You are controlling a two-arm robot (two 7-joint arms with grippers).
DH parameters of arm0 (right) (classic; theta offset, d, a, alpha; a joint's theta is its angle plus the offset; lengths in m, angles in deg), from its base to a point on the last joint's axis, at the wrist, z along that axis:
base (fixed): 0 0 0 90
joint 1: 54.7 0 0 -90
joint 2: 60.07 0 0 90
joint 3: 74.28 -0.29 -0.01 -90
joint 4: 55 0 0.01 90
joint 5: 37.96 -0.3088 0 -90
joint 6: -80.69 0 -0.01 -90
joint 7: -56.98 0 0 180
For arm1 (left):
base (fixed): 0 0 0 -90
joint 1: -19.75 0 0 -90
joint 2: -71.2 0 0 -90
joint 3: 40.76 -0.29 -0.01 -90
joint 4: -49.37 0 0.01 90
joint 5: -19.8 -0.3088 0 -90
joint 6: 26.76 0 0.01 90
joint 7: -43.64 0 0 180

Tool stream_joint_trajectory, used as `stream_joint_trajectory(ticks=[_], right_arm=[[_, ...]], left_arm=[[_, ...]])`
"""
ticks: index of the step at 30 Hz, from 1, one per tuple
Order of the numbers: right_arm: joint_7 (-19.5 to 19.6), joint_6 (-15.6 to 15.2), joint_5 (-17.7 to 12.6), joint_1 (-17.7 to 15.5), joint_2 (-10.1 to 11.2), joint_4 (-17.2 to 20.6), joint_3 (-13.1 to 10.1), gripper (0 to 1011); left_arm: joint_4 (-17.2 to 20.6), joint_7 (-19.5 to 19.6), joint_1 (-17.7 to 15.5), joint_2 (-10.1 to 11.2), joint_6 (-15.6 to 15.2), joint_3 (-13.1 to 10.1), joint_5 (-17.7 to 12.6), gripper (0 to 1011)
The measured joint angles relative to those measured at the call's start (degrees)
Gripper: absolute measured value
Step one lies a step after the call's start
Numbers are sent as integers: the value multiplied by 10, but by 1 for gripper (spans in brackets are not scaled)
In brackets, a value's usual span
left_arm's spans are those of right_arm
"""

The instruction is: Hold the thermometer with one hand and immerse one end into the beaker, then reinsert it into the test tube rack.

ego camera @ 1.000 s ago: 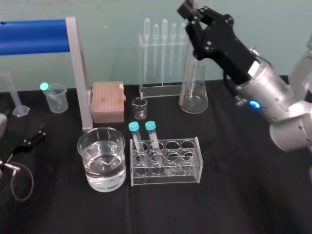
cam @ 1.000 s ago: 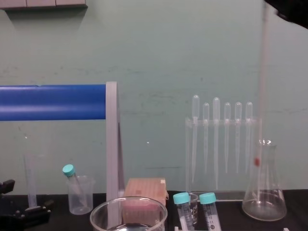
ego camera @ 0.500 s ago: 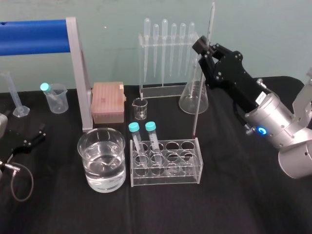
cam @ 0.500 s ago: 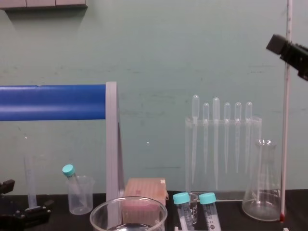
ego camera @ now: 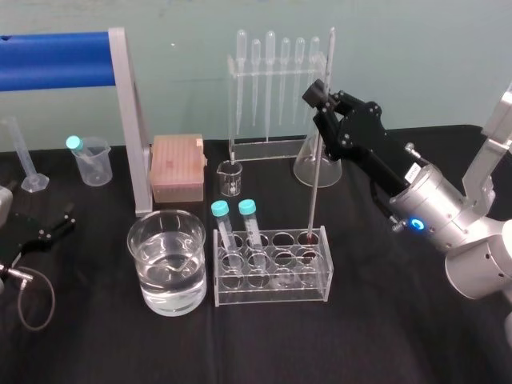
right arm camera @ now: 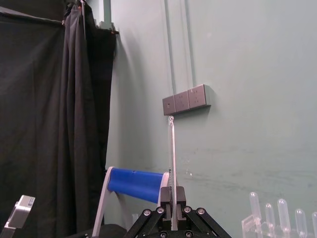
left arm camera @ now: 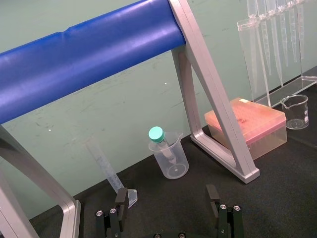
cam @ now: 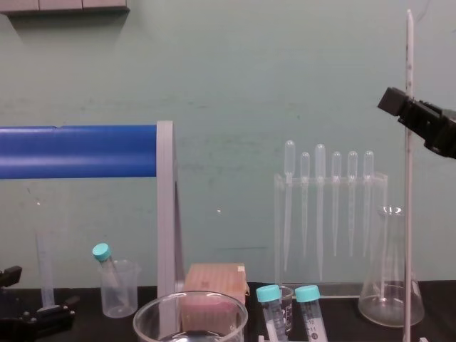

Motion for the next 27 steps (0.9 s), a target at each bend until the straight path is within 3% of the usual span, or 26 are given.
stream_joint_trajectory(ticks=[27], right_arm=[[-31,7,-2,27,-19,-82,15,58]], left_arm=[[0,0,0,0,0,0,0,1008]])
